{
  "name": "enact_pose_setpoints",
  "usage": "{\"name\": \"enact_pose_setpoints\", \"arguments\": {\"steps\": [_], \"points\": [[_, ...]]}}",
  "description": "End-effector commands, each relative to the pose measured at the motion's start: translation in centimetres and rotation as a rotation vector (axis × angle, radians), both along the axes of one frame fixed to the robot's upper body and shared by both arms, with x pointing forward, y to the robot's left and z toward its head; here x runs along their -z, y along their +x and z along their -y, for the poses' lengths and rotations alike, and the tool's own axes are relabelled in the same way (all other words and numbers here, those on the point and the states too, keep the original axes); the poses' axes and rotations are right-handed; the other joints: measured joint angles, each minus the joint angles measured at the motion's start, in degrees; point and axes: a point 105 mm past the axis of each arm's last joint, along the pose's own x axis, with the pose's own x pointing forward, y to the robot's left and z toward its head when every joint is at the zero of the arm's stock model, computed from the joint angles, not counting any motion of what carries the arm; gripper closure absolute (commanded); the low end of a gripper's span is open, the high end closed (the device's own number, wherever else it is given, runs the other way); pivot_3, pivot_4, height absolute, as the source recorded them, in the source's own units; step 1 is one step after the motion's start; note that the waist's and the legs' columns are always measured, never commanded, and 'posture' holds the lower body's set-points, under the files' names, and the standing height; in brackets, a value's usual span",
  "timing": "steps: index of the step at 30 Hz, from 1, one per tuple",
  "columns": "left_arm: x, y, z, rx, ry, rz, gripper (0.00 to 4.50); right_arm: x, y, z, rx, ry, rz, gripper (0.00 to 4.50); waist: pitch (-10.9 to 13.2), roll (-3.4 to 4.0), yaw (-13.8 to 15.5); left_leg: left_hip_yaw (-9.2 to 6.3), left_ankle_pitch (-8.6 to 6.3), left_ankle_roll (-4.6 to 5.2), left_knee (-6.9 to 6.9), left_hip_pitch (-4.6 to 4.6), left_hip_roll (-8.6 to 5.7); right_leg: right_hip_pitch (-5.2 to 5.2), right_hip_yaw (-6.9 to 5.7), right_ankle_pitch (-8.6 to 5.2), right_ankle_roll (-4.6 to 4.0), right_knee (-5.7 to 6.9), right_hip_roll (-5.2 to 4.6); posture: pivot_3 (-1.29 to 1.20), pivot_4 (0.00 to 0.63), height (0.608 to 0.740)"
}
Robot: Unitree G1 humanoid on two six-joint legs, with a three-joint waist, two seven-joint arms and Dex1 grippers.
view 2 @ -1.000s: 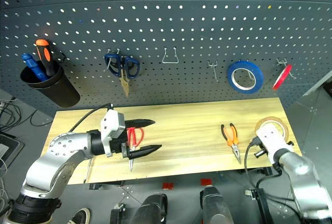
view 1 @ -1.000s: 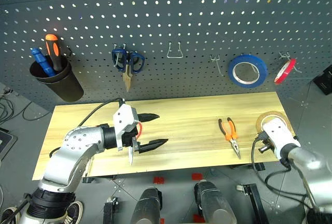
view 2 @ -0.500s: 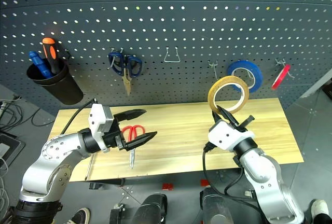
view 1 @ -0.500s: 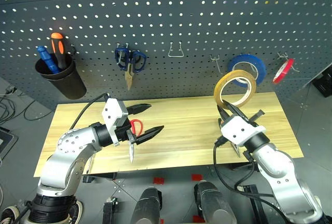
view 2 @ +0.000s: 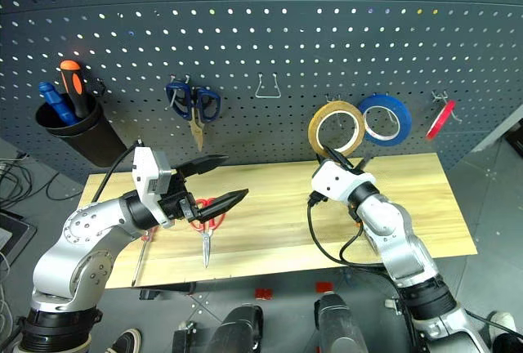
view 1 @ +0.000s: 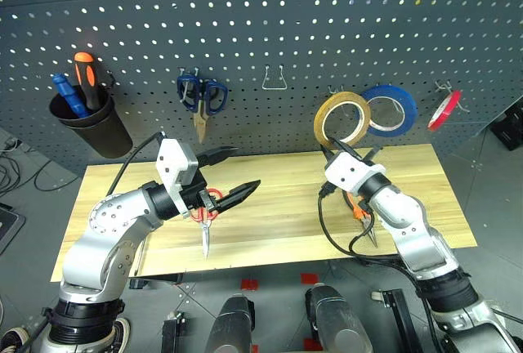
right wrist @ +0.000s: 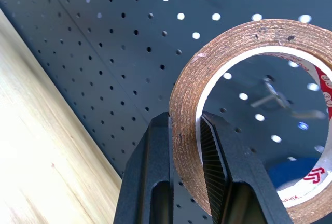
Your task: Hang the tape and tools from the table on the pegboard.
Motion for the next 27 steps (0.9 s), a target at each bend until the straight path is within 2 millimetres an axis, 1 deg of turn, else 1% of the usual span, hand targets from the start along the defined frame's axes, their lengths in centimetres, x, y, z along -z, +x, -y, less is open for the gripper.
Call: {"name": "enact_pose_setpoints", "arguments": {"steps": [1, 4, 7, 9, 10, 11, 13, 15, 18, 22, 27], "points": [[-0.8, -0.5, 0.4, 0.028, 0.02, 0.042, 0.0, -0.2, 0.0, -0.1, -0.008, 0.018, 0.003, 3.18, 0.0, 0.0, 0.0, 0.0, 0.0, 0.0, 0.0, 0.0, 0.01, 0.0, 0.0, 0.0, 0.0, 0.0, 0.0, -0.06, 0.249, 0.74], [0.1, -0.4, -0.1, 0.014, 0.057, 0.031, 0.0, 0.9, -0.8, 1.1, 0.036, 0.044, -0.055, 2.22, 0.0, 0.0, 0.2, -0.01, 0.0, 0.0, -0.01, -0.02, 0.01, 0.0, -0.02, 0.0, 0.0, -0.02, 0.0, -0.06, 0.252, 0.74], [1.4, -0.7, -1.1, 0.017, 0.133, 0.011, 0.0, 2.2, -2.3, 2.7, 0.108, 0.102, -0.142, 1.31, 0.0, 0.0, 0.3, -0.04, 0.0, 0.0, -0.03, -0.04, 0.01, 0.0, -0.02, 0.0, 0.0, -0.09, -0.01, -0.06, 0.252, 0.74], [2.6, -1.1, -2.1, 0.051, 0.203, -0.03, 0.0, 3.7, -3.8, 3.8, 0.178, 0.159, -0.25, 0.61, 0.0, 0.01, 0.2, -0.06, -0.01, 0.01, -0.04, -0.06, 0.01, -0.01, 0.02, 0.0, 0.0, -0.1, -0.03, -0.06, 0.252, 0.74], [3.2, -1.4, -2.6, 0.074, 0.225, -0.069, 0.0, 4.8, -4.5, 4.2, 0.232, 0.193, -0.323, 0.24, 0.0, 0.01, 0.2, -0.08, -0.01, 0.01, -0.04, -0.06, 0.0, -0.02, 0.02, 0.0, 0.0, -0.08, -0.03, -0.08, 0.255, 0.74], [3.6, -1.7, -3.0, 0.095, 0.243, -0.101, 0.0, 5.7, -5.1, 4.7, 0.286, 0.225, -0.387, 0.03, 0.0, 0.02, 0.2, -0.12, -0.01, 0.01, -0.06, -0.04, 0.05, -0.02, 0.02, -0.01, 0.0, -0.07, -0.04, -0.08, 0.255, 0.74], [4.5, -2.2, -3.8, 0.148, 0.296, -0.159, 0.0, 7.6, -5.9, 5.1, 0.391, 0.279, -0.515, 0.03, 0.0, 0.03, -0.1, -0.21, -0.04, 0.06, -0.07, -0.01, 0.08, -0.02, 0.02, 0.0, -0.01, 0.04, -0.04, -0.1, 0.254, 0.74], [5.0, -2.4, -4.5, 0.184, 0.348, -0.177, 0.0, 8.8, -6.3, 4.9, 0.454, 0.344, -0.61, 0.03, 0.0, 0.05, -0.2, -0.26, -0.06, 0.11, -0.07, 0.12, 0.09, -0.04, 0.07, 0.06, -0.12, 0.17, -0.02, -0.1, 0.254, 0.74], [5.3, -2.1, -4.8, 0.208, 0.372, -0.186, 0.0, 10.7, -6.0, 5.3, 0.57, 0.357, -0.714, 0.03, 0.0, 0.07, -0.2, -0.33, -0.01, 0.14, -0.08, 0.17, 0.01, -0.05, 0.03, 0.06, -0.13, 0.33, 0.04, -0.11, 0.253, 0.74], [5.7, -1.7, -5.2, 0.198, 0.374, -0.191, 0.0, 11.4, -4.3, 6.2, 0.648, 0.374, -0.737, 0.03, 0.0, 0.07, -0.2, -0.35, -0.01, 0.15, -0.06, 0.09, -0.05, -0.11, 0.02, 0.06, -0.13, 0.28, 0.02, -0.12, 0.253, 0.74], [6.0, -1.7, -5.5, 0.189, 0.377, -0.194, 0.0, 11.8, -2.5, 7.5, 0.706, 0.382, -0.742, 0.03, 0.0, 0.07, -0.4, -0.31, 0.01, 0.12, -0.08, -0.09, 0.01, -0.36, 0.03, 0.06, -0.13, 0.31, 0.03, -0.11, 0.248, 0.74]]}}
